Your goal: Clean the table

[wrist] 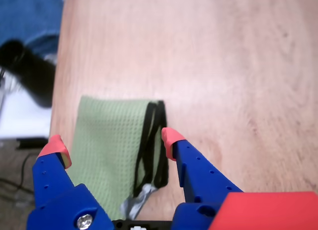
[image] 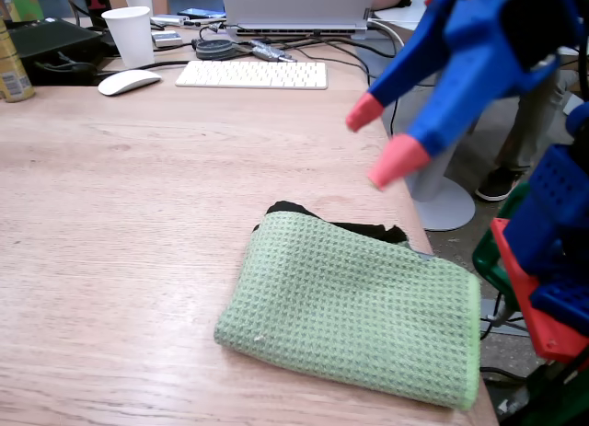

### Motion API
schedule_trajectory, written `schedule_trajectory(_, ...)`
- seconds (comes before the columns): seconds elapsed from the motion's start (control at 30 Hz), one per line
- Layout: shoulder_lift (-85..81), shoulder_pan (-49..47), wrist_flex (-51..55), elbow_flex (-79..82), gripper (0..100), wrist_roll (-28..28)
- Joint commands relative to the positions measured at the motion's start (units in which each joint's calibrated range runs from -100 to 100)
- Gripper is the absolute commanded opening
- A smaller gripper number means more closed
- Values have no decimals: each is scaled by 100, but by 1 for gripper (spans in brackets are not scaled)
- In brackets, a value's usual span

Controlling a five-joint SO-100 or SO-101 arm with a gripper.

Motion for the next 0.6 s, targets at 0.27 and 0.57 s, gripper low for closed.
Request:
schedule_trajectory(0.27,-2197,1042,-1341,2341,6,-24)
schedule_trajectory(0.57,-3063,-109,-1390,4172,0,20)
